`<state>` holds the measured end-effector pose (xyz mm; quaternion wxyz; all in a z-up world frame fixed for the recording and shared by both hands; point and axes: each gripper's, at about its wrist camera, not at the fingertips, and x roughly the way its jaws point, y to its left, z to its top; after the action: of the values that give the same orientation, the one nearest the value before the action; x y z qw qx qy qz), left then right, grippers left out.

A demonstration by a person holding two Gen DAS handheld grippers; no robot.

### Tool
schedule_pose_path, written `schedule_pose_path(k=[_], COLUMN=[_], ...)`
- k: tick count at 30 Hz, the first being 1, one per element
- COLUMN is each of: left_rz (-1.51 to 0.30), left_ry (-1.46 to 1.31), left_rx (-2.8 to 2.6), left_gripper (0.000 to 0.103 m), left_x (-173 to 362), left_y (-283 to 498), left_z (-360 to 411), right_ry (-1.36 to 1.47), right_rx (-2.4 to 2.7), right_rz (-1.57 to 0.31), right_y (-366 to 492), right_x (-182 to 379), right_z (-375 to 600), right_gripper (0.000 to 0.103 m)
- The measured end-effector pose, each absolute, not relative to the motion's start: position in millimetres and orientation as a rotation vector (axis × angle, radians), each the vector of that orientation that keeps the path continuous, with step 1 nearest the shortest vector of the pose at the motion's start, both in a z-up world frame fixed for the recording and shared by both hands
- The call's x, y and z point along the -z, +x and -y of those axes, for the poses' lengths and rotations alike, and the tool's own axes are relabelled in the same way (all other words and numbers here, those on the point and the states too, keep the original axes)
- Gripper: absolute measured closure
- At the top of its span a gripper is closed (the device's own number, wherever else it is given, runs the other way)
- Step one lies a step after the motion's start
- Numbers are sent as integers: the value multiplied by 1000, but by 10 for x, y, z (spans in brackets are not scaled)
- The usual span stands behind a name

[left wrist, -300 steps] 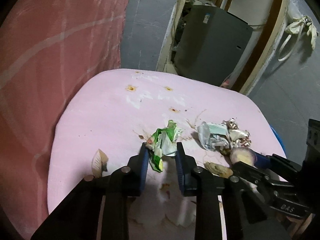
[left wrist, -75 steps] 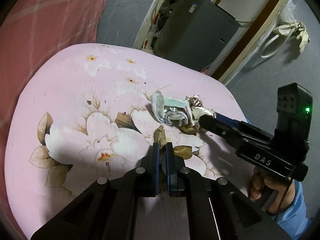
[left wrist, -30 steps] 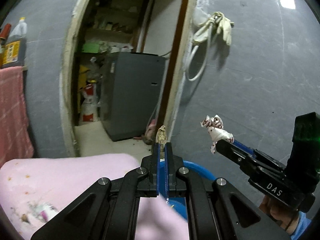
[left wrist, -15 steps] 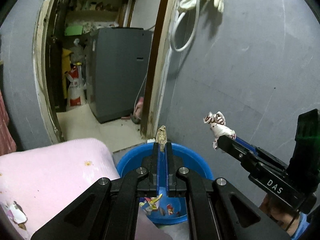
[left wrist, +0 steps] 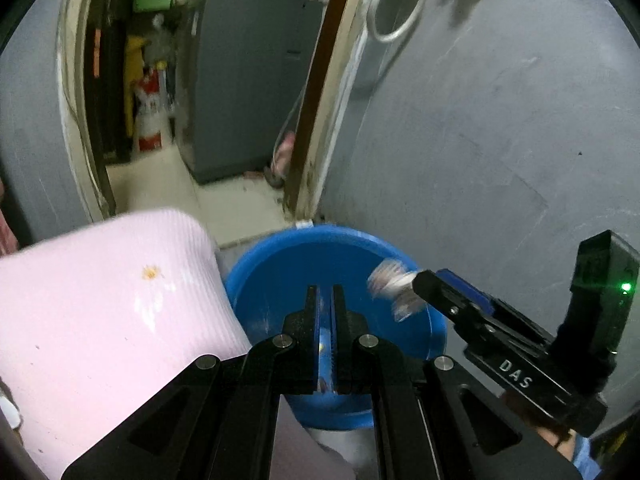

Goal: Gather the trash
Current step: 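Carry both items over the blue basin and open both tools to drop them, then move both tools back above the remaining trash on the stool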

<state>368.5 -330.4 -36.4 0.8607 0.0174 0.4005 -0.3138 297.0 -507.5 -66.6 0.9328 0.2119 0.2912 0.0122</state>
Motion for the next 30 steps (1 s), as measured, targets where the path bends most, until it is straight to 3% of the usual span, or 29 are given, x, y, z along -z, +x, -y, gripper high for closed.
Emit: schedule_pose_path(k=[10, 13, 18, 20, 24, 28, 30], left_rz=[-892, -866, -798, -775, -708, -637, -590], left_ry=[-5, -22, -62, -74, -109, -128, -141], left_rx=[615, 611, 589, 568, 527, 465, 447], left_gripper=[91, 78, 66, 52, 45, 20, 19], left_x=[457, 356, 112, 17, -205, -434, -532], left_y=[3755, 3683, 3605, 3582, 3508, 3395, 3329], left_z=[3085, 3008, 2798, 2693, 2403, 2081, 1934], right_ry=[425, 410, 373, 357, 326, 302, 290], right_rx=[-17, -19, -26, -33, -57, -77, -88], right_rz=[-578, -553, -499, -474, -425, -385, -364], right_y=[2850, 2813, 2709, 2665, 2576, 2493, 2451], right_x=[589, 484, 219, 100, -140, -321, -401], right_z=[5083, 5052, 4944, 4891, 4739, 4553, 4439], right_gripper=[52, 46, 35, 27, 15, 4, 0])
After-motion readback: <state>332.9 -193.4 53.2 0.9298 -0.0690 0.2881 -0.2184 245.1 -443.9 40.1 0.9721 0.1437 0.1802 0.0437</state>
